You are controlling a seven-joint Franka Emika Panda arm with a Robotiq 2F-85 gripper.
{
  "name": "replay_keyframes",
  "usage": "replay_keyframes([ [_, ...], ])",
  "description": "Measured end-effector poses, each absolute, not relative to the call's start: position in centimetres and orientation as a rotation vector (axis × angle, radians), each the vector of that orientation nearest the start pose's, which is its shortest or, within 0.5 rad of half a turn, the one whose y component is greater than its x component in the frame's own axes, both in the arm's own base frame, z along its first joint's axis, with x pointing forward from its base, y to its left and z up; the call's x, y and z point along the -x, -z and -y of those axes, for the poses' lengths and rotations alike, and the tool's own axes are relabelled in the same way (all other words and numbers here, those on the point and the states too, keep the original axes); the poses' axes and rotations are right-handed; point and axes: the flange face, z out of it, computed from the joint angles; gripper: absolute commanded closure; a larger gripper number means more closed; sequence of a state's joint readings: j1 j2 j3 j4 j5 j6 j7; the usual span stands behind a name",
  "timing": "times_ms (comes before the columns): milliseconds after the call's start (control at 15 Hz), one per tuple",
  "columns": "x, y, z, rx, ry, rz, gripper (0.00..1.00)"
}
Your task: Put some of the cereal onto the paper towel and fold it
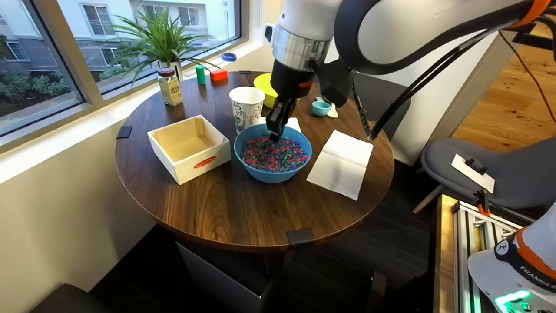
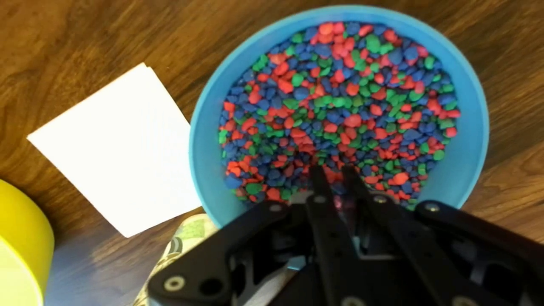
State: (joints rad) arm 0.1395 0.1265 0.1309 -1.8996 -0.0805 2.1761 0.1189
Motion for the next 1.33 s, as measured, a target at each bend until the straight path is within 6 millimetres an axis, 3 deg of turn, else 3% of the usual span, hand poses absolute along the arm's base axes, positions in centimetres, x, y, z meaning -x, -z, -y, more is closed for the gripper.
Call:
replay_keyframes([
  [333, -56.0, -45.7, -14.4, 3.153, 0.217, 0.275, 0.97],
  [667, -51.9, -45.6, -13.4, 3.174, 0.188, 0.275, 0.97],
  [1000, -48.0, -45.6, -10.2, 3.198, 0.177, 0.209, 0.97],
  [1067, -47.4, -45.7, -9.4, 3.198, 0.176, 0.185, 0.87],
  [1333, -46.2, -45.8, -7.5, 3.181, 0.182, 0.132, 0.87],
])
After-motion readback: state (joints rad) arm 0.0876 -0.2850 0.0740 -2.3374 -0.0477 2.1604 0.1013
